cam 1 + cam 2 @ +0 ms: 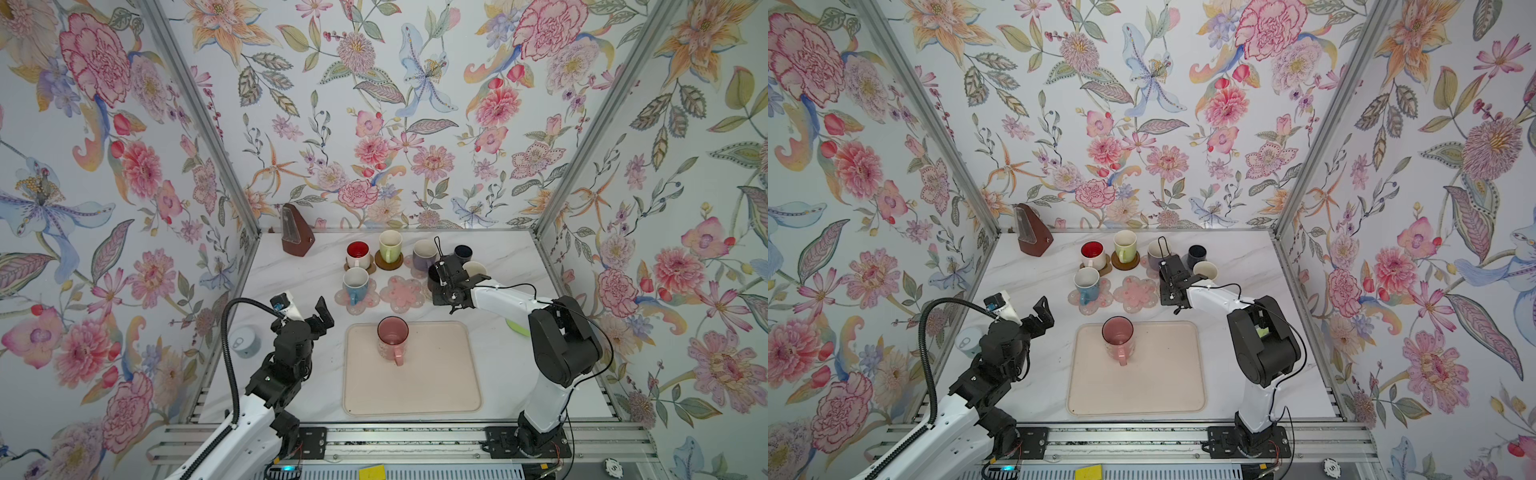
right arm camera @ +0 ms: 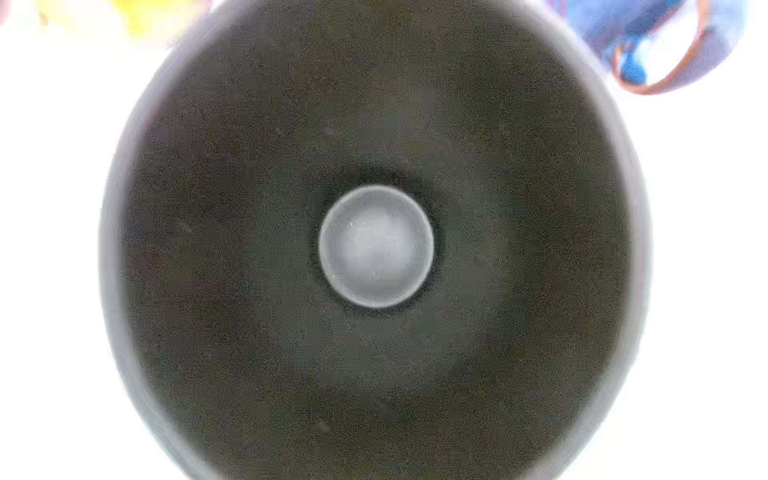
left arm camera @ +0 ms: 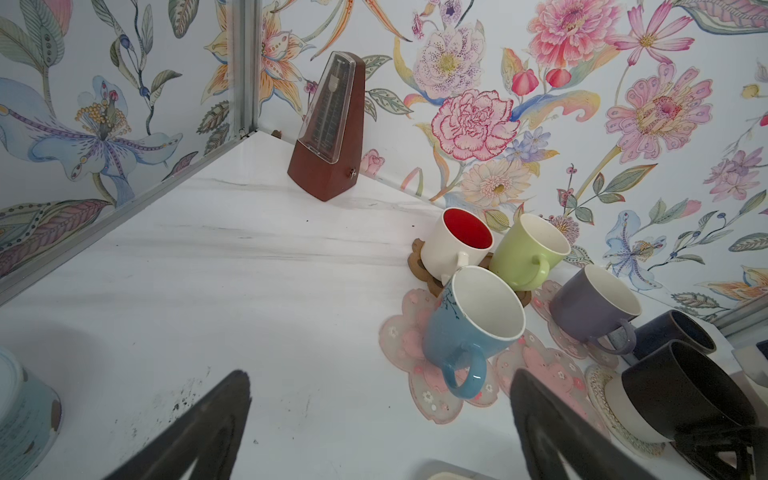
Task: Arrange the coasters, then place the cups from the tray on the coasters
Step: 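Lower the black mug onto the beaded coaster beside the pale pink mug, then open the right gripper and draw back while the left gripper moves to the pink mug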
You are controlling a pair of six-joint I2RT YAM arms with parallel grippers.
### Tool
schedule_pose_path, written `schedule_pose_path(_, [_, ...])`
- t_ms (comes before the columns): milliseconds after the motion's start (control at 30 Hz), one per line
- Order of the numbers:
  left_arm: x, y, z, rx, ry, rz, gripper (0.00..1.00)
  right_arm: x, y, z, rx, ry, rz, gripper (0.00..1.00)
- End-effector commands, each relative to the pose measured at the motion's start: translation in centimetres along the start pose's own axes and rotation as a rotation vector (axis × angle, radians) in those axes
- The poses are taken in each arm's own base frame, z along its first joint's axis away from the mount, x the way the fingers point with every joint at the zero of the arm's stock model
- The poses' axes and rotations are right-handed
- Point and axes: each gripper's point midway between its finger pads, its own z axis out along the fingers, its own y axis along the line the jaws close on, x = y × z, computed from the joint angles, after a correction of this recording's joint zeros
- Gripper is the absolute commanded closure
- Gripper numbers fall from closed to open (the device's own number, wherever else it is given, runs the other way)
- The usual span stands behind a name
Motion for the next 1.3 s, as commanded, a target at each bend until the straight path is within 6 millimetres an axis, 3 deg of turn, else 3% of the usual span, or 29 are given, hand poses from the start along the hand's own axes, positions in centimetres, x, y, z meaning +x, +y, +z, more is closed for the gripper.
schedule_pose_path(0, [0.2, 0.8, 0.1, -0.03, -0.008, -0.005, 0.01, -2.4, 0.9, -2.0, -0.04, -0.076, 0.013, 0.57])
schedule_pose_path(200, [0.1, 0.6, 0.1, -0.025, -0.01, -0.007, 0.01, -4.1, 1.1, -5.2, -0.086, -0.137, 0.043, 0.32])
schedule_pose_path(400, [-0.1, 0.6, 0.3, -0.024, -0.011, -0.003, 0.01, -5.5, -0.5, -11.0, -0.095, -0.285, 0.035, 0.01])
schedule_pose_path(567, [0.1, 0.2, 0.6, -0.014, -0.004, -0.006, 0.01, -4.6, -3.8, -14.5, -0.047, -0.447, 0.041, 0.01])
schedule_pose_path(767, [0.5, -0.6, 1.1, 0.013, 0.02, -0.011, 0.01, -2.9, -7.1, -14.1, -0.02, -0.482, 0.164, 0.01])
schedule_pose_path(1000, [1.2, -1.9, 1.0, 0.077, 0.073, 0.001, 0.01, -3.5, -7.1, -13.7, -0.032, -0.479, 0.199, 0.01])
schedule_pose_path(1267, [3.8, -4.8, -0.1, 0.248, 0.25, -0.018, 0.01, -4.2, -7.1, -13.4, -0.023, -0.471, 0.22, 0.01])
